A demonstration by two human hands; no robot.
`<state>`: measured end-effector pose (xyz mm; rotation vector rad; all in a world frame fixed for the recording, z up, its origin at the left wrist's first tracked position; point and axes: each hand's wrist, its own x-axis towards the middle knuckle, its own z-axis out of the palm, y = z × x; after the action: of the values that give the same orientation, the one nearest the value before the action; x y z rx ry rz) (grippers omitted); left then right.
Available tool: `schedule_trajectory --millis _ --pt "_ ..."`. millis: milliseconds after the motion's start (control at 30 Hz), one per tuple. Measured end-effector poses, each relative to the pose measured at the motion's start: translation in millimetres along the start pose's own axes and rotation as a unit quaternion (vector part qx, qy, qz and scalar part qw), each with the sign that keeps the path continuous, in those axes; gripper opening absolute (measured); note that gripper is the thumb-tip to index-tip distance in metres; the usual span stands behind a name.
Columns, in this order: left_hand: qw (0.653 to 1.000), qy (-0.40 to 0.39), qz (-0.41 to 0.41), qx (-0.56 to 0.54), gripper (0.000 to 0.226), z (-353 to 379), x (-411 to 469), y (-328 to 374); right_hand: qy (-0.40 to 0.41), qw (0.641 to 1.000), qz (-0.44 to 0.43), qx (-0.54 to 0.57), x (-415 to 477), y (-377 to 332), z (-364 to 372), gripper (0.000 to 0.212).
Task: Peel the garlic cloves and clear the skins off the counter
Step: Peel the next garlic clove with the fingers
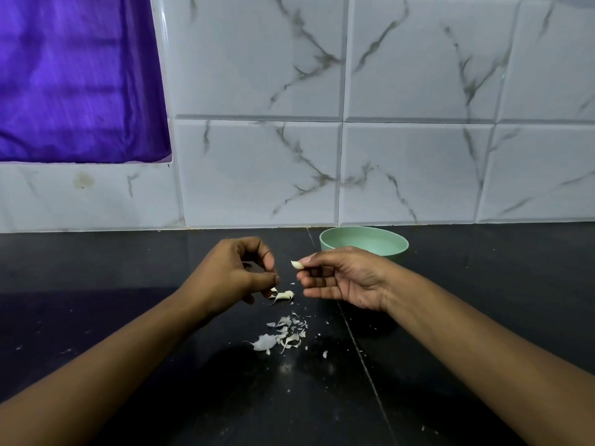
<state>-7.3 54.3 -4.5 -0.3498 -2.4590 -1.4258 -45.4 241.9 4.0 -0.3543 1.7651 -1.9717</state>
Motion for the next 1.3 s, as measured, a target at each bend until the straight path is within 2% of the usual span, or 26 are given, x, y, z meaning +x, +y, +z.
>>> schedule_trajectory --millis 133,200,300,367,467,600,733,800,867,900,967,1033,1100,1133,1167,1200,1267,1300 --pt "0.999 -0.04 -0.004 -0.003 0.018 0 0 1 -0.003 1.0 0.007 0.003 0 0 0 0.012" --pt "0.999 -0.043 -0.005 0.001 0.006 0 0 2 -0.006 1.0 0.009 0.005 1 0 0 0.012" --pt "0.999 -0.009 0.015 0.027 0.015 2 0 0 -0.013 1.0 0.01 0.007 1 0 -2 0.012" --pt "0.999 0.018 0.038 0.019 0.01 4 0 -1 -0.017 1.0 0.012 0.01 2 1 -1 0.013" --pt "0.996 0.019 0.087 0.03 0.015 8 -1 -3 -0.023 1.0 0.012 0.009 3 1 0 0.013" --pt "0.994 0.038 0.104 0.016 0.015 11 -3 -2 -0.041 0.999 0.006 -0.015 2 4 0 0.025" --pt "0.997 0.048 0.061 -0.013 0.006 12 0 -6 -0.015 0.993 -0.082 -0.087 4 7 1 0.004" --pt "0.997 0.044 0.028 -0.048 0.008 13 1 -6 -0.008 0.978 -0.139 -0.159 6 8 1 0.009" --pt "0.995 0.033 -0.003 -0.095 0.013 12 0 -6 0.008 0.94 -0.21 -0.27 6 7 -1 0.013" --pt "0.992 0.025 -0.017 -0.122 0.016 12 1 -5 0.016 0.905 -0.253 -0.343 6 6 -3 0.012" --pt "0.986 0.01 -0.036 -0.16 0.014 13 1 -6 0.025 0.811 -0.337 -0.477 6 4 -6 0.011" --pt "0.986 0.0 -0.039 -0.163 0.01 16 0 -6 0.032 0.724 -0.401 -0.561 7 4 -9 0.01" --pt "0.991 0.008 -0.019 -0.129 0.012 17 0 -7 0.043 0.673 -0.419 -0.608 8 4 -9 0.012" --pt "0.995 0.019 0.004 -0.095 0.016 16 -1 -8 0.047 0.672 -0.41 -0.615 8 5 -8 0.011" --pt "0.997 0.034 0.036 -0.055 0.018 15 -1 -8 0.045 0.691 -0.395 -0.603 8 6 -7 0.009" --pt "0.996 0.048 0.07 -0.019 0.019 14 -1 -8 0.039 0.733 -0.372 -0.568 9 6 -7 0.009" --pt "0.99 0.07 0.121 0.017 0.017 13 -3 -7 0.01 0.847 -0.295 -0.441 8 9 -5 0.015" --pt "0.987 0.077 0.136 0.023 0.014 13 -4 -7 -0.012 0.894 -0.254 -0.37 8 11 -3 0.015"
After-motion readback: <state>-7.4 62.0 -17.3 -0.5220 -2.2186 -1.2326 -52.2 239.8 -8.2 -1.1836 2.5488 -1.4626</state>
